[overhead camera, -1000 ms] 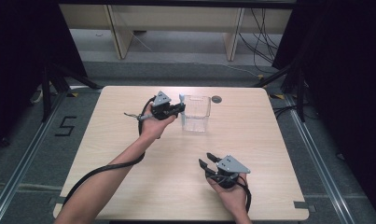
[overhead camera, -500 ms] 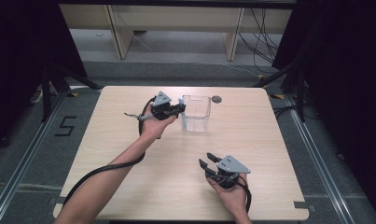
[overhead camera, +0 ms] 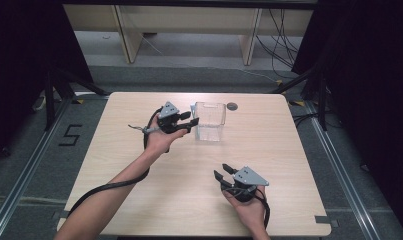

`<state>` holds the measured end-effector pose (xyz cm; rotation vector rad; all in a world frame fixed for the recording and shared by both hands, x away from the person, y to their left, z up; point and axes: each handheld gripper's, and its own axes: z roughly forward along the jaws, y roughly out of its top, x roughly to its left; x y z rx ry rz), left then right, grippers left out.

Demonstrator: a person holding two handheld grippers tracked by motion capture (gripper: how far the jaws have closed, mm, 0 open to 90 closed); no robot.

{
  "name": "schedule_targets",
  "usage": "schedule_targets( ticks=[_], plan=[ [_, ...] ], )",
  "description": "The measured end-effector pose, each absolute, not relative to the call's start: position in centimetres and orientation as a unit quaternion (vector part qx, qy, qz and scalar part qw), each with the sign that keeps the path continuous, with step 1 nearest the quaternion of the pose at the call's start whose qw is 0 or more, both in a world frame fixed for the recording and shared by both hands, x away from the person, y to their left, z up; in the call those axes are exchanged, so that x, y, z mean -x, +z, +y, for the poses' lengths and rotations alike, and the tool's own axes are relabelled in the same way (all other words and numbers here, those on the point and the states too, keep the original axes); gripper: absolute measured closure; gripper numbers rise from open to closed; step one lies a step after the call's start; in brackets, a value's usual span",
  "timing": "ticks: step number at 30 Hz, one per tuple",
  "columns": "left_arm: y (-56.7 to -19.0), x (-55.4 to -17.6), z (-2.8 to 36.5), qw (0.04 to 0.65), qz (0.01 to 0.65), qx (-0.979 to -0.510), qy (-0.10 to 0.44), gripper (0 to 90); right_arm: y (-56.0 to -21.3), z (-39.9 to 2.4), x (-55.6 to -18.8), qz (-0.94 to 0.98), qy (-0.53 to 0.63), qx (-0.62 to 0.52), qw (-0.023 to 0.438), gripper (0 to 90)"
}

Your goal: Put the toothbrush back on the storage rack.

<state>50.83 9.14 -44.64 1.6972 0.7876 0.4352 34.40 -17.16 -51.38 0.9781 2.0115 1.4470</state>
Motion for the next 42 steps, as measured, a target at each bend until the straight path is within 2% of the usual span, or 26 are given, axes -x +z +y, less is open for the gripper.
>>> schedule_targets(
  ticks=[14,16,23,36,37,38,42],
  plan=[
    [-44.5,-49.0,11.6,0.572,0.352,-0.718,0.186,34.8,-51.3,-17.3,-34.3,0.736,0.522,-0.358,0.241,57.5],
    [-44.5,-48.6,12.0,0.573,0.352,-0.717,0.183,34.1,-51.3,-17.4,-34.5,0.738,0.519,-0.348,0.256,57.5],
    [-44.4,-47.4,13.2,0.577,0.356,-0.713,0.18,33.4,-51.5,-17.1,-34.3,0.73,0.529,-0.361,0.237,57.5],
    [-44.6,-44.0,15.8,0.577,0.346,-0.714,0.193,32.3,-51.4,-17.2,-34.3,0.732,0.527,-0.36,0.239,57.5],
    [-44.7,-43.8,16.0,0.575,0.346,-0.716,0.195,32.1,-51.4,-17.3,-34.5,0.734,0.525,-0.346,0.256,57.5],
    [-44.8,-43.5,16.2,0.574,0.347,-0.715,0.197,31.9,-51.4,-17.2,-34.3,0.737,0.521,-0.36,0.238,57.5],
    [-45.4,-42.5,17.0,0.574,0.35,-0.712,0.201,31.4,-51.4,-17.3,-34.4,0.738,0.519,-0.355,0.246,57.4]
  ],
)
